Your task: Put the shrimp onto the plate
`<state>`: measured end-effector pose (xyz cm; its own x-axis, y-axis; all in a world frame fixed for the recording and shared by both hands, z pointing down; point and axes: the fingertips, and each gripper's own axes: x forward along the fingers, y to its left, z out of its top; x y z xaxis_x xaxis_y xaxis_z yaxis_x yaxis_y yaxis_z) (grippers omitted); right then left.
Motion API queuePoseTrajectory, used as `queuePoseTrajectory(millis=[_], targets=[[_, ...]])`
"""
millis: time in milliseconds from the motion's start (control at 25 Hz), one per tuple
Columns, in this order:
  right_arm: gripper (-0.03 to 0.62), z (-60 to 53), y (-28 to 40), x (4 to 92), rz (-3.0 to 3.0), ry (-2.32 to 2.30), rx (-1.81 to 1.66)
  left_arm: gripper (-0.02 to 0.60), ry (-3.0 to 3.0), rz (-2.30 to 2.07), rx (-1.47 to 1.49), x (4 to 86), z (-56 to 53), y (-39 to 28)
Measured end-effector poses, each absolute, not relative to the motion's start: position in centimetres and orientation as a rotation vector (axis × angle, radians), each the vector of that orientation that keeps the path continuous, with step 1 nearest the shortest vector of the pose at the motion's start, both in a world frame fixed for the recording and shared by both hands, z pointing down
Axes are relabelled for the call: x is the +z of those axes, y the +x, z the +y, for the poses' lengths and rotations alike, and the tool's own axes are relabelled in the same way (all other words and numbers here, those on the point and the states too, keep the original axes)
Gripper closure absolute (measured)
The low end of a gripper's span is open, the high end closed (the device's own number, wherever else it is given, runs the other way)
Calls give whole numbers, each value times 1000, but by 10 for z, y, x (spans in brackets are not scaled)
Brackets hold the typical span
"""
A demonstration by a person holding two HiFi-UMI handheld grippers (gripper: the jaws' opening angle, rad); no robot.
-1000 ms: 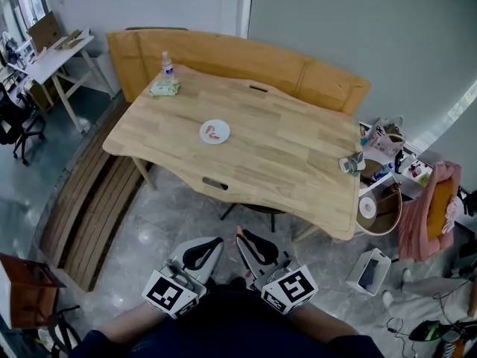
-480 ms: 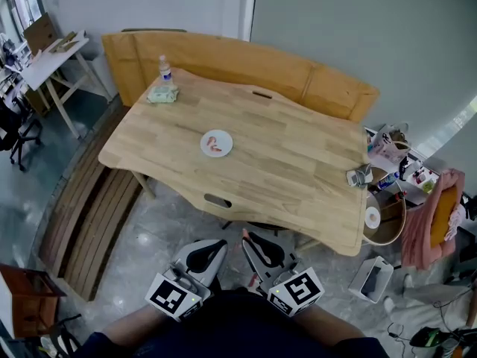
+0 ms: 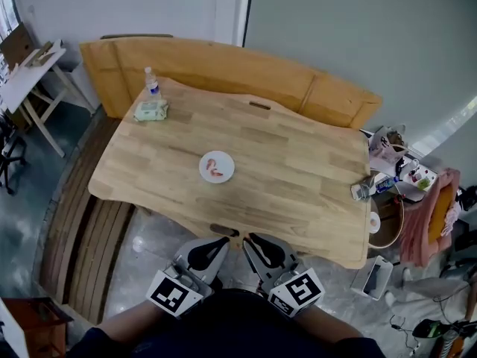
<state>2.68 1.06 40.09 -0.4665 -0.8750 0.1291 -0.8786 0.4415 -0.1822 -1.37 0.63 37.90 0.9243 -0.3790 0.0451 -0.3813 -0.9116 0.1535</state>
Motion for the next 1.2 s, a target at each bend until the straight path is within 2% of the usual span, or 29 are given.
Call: queuePoseTrajectory(millis=[520,1200], targets=[[531,-84,31,404,-2637,1659,441,577,2925,-530,49,375,-81,-10],[531,-151,72,442,-2603,1543,521,577,2864,-689,69,382,-109,14]])
